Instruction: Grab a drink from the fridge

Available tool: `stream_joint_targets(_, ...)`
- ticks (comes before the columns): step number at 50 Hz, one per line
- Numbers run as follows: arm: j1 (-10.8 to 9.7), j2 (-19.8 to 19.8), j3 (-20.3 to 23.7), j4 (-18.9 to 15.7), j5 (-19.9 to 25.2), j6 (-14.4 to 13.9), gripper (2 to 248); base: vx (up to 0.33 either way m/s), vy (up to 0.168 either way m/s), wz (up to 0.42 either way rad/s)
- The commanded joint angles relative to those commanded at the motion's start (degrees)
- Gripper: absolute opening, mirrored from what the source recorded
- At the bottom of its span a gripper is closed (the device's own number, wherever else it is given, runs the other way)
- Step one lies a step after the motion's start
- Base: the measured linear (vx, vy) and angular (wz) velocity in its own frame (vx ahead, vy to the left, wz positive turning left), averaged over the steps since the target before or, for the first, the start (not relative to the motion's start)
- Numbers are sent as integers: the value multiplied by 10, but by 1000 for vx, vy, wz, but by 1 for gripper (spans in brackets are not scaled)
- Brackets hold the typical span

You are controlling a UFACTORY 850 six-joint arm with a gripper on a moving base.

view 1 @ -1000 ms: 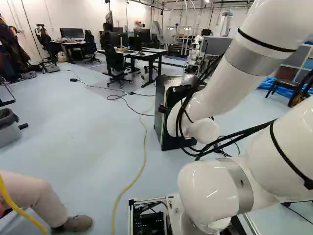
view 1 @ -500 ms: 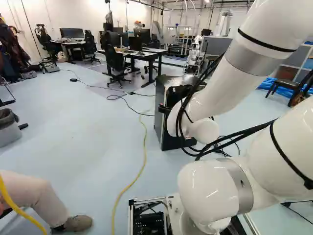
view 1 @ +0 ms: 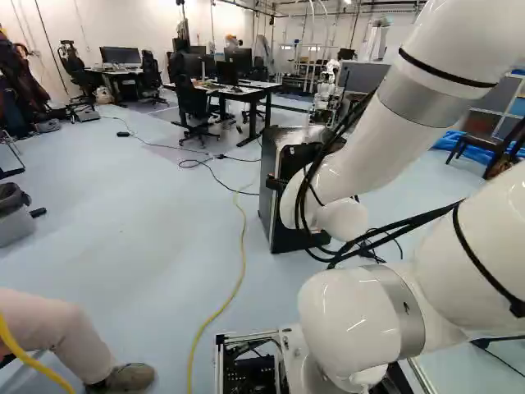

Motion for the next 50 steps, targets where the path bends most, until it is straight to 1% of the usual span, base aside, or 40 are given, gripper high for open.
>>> stream_joint_targets(50, 0, 0, 0, 0, 0, 0, 247, 38, 1, -2)
